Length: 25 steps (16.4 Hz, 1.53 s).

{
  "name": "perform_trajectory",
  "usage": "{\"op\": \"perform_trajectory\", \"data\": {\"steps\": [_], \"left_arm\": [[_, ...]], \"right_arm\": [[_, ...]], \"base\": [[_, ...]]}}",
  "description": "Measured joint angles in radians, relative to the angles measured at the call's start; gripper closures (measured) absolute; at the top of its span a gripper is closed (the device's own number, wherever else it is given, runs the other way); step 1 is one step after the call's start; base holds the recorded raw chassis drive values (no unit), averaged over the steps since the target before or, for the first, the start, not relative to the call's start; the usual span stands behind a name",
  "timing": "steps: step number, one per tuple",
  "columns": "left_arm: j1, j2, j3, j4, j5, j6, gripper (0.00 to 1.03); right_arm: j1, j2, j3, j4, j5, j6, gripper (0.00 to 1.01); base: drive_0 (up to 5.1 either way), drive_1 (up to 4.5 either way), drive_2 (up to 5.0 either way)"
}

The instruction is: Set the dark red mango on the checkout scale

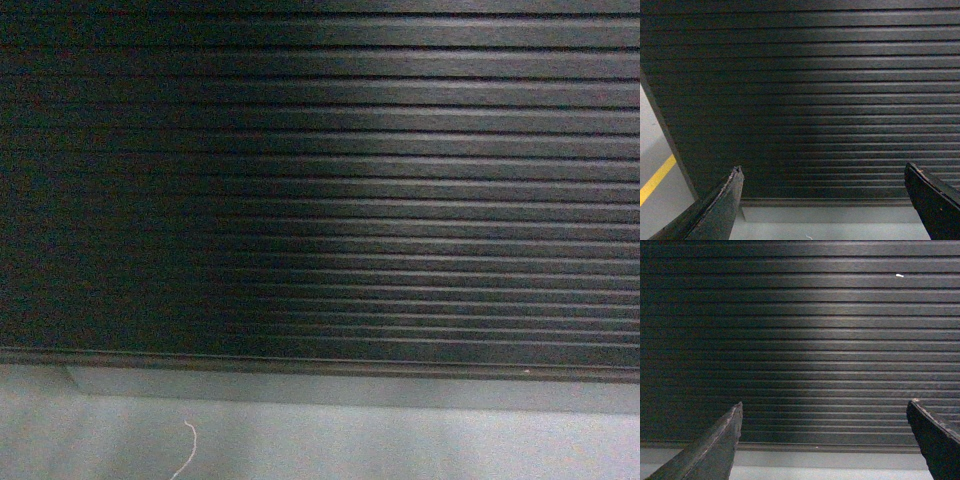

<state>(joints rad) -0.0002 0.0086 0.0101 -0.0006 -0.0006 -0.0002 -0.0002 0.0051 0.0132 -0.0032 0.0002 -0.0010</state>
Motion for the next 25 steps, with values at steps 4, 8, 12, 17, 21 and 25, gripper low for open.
{"op": "perform_trajectory", "data": {"steps": [4,8,12,17,21,25], "left_arm": [[0.0,0.0,0.0,-0.003,0.0,0.0,0.05],[0.0,0.0,0.0,-0.003,0.0,0.0,0.05],[0.0,0.0,0.0,-0.003,0.0,0.0,0.05],[0.0,0.0,0.0,-0.003,0.0,0.0,0.05],[0.0,0.0,0.0,-0.003,0.0,0.0,0.05],[0.0,0.0,0.0,-0.003,0.0,0.0,0.05]], "right_arm": [[0.0,0.0,0.0,0.002,0.0,0.0,0.03],[0.0,0.0,0.0,-0.001,0.0,0.0,0.03],[0.0,0.0,0.0,-0.001,0.0,0.0,0.03],[0.0,0.0,0.0,0.0,0.0,0.0,0.03],[0.0,0.0,0.0,-0.001,0.0,0.0,0.03],[0.0,0.0,0.0,0.0,0.0,0.0,0.03]], "base": [[0.0,1.64,-1.6],[0.0,0.0,0.0],[0.0,0.0,0.0],[0.0,0.0,0.0],[0.0,0.0,0.0],[0.0,0.0,0.0]]}}
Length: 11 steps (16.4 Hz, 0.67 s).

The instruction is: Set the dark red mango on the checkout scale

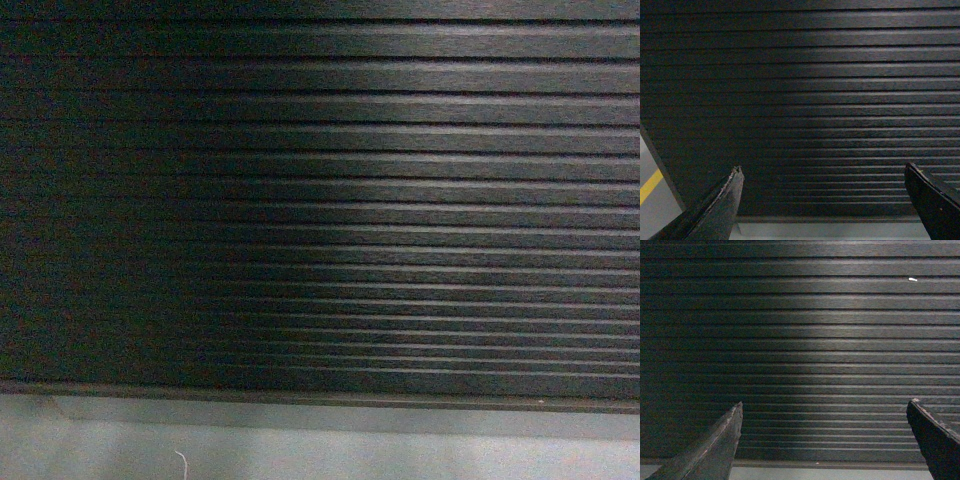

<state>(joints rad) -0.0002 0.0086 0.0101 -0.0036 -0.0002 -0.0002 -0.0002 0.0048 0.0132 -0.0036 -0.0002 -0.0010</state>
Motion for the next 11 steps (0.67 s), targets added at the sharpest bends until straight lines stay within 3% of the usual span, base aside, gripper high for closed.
{"op": "perform_trajectory", "data": {"steps": [11], "left_arm": [[0.0,0.0,0.0,0.0,-0.001,0.0,0.05]], "right_arm": [[0.0,0.0,0.0,0.0,-0.002,0.0,0.03]], "base": [[0.0,0.0,0.0]]}}
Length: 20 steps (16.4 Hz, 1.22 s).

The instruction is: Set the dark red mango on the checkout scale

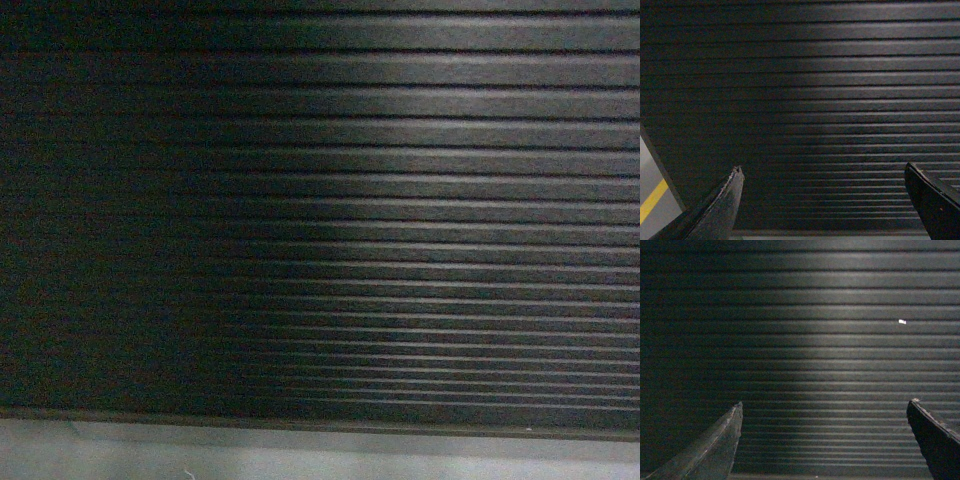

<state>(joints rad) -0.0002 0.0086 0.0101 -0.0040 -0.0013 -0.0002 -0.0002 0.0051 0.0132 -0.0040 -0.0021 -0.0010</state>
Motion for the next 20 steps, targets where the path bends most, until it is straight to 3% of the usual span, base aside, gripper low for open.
{"op": "perform_trajectory", "data": {"steps": [20], "left_arm": [[0.0,0.0,0.0,0.004,0.0,0.0,0.05]], "right_arm": [[0.0,0.0,0.0,0.005,0.002,0.0,0.03]], "base": [[0.0,0.0,0.0]]}}
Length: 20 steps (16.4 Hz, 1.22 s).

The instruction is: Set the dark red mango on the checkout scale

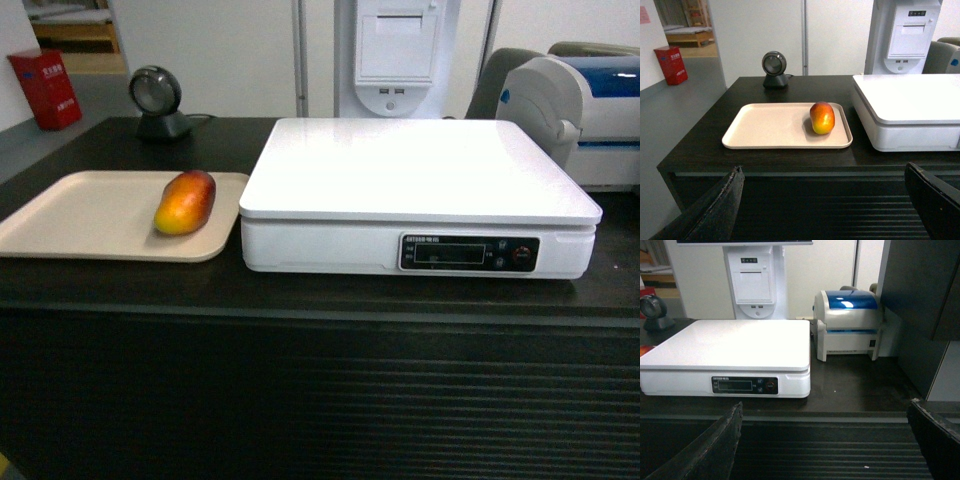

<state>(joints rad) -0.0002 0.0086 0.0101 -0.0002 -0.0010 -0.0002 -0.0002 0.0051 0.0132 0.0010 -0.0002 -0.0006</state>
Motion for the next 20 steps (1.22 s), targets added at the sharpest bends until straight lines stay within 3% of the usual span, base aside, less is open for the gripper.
{"op": "perform_trajectory", "data": {"steps": [20], "left_arm": [[0.0,0.0,0.0,-0.003,0.001,0.0,0.05]], "right_arm": [[0.0,0.0,0.0,-0.004,0.0,0.0,0.03]], "base": [[0.0,0.0,0.0]]}}
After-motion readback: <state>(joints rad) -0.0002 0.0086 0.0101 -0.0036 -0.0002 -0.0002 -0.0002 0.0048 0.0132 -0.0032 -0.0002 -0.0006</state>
